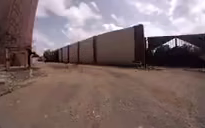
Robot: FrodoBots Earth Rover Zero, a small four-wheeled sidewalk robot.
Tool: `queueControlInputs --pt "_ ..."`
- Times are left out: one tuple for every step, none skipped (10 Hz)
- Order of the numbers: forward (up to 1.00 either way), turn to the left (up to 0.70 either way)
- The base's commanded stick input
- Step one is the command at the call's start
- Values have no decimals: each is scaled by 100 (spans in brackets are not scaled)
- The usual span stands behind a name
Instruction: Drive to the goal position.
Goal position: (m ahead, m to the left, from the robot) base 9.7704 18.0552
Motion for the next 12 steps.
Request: queueControlInputs --pt "85 0" --pt "85 0" --pt "85 0" --pt "85 0" --pt "85 0" --pt "85 0" --pt "85 0" --pt "85 0" --pt "85 0" --pt "85 0" --pt "85 0" --pt "85 0"
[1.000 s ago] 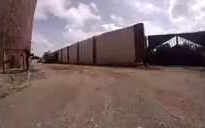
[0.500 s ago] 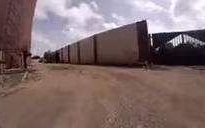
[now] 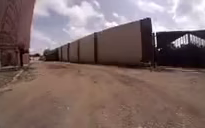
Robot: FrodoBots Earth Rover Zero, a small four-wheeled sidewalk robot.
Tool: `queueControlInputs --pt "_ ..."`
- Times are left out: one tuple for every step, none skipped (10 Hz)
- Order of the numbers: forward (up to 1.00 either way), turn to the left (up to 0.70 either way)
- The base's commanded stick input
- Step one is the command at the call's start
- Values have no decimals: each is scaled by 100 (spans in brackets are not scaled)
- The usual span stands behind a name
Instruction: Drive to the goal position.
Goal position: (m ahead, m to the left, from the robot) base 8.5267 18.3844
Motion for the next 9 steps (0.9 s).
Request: queueControlInputs --pt "85 0" --pt "85 0" --pt "85 0" --pt "85 0" --pt "85 0" --pt "85 0" --pt "85 0" --pt "85 0" --pt "85 0"
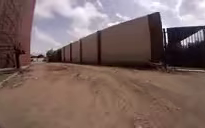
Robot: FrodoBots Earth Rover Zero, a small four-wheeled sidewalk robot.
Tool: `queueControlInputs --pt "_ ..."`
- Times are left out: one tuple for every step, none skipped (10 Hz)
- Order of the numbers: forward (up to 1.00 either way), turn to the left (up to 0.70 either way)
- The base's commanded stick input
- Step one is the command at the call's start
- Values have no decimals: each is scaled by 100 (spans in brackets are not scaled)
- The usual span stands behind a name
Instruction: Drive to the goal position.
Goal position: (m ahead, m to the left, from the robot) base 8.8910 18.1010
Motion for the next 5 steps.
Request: queueControlInputs --pt "85 0" --pt "85 0" --pt "85 0" --pt "85 0" --pt "85 0"
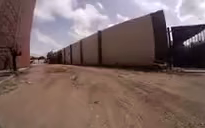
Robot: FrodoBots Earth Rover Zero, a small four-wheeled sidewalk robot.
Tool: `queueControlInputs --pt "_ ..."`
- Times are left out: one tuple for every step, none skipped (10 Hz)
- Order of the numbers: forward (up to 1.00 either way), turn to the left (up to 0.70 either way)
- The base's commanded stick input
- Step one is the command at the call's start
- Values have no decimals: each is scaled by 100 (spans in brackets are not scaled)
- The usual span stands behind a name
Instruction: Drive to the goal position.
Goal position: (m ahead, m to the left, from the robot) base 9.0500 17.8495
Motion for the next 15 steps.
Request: queueControlInputs --pt "85 0" --pt "85 0" --pt "85 0" --pt "85 0" --pt "85 0" --pt "85 0" --pt "85 0" --pt "85 0" --pt "85 0" --pt "85 0" --pt "85 0" --pt "85 0" --pt "85 0" --pt "85 0" --pt "85 0"
